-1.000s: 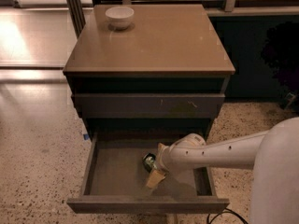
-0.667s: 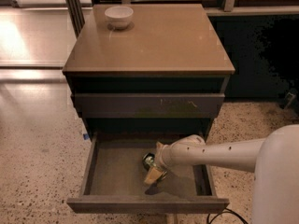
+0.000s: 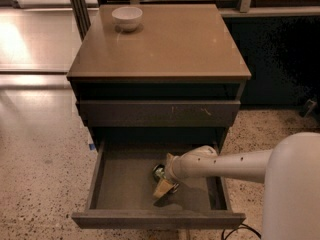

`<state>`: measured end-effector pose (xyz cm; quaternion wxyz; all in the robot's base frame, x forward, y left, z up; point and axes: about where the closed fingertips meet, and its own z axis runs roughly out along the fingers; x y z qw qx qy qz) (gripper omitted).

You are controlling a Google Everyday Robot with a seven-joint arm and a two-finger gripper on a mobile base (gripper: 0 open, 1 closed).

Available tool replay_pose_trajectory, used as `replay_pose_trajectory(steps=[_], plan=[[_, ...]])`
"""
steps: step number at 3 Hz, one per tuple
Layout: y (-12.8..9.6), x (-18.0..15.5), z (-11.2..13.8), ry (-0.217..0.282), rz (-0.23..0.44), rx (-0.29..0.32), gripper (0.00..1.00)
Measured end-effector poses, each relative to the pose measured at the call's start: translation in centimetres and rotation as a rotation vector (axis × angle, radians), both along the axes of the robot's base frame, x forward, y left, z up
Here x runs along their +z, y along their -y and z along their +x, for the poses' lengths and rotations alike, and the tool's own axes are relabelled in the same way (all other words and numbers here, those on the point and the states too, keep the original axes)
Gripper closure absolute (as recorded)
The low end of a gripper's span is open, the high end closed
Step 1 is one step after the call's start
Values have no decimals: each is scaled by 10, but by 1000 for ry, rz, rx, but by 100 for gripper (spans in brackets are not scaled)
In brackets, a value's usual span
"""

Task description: Pick green can from middle drawer and place on counter

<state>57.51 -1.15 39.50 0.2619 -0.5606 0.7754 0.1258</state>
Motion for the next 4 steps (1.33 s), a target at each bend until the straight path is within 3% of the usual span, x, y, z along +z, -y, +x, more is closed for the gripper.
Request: replay_pose_trajectory(steps=[1, 2, 3, 4], plan=[[-5, -20, 4, -27, 1, 8, 0], [-5, -21, 5, -28, 1, 8, 19], [-5, -21, 5, -28, 1, 8, 50], [-5, -21, 5, -28, 1, 8, 73]])
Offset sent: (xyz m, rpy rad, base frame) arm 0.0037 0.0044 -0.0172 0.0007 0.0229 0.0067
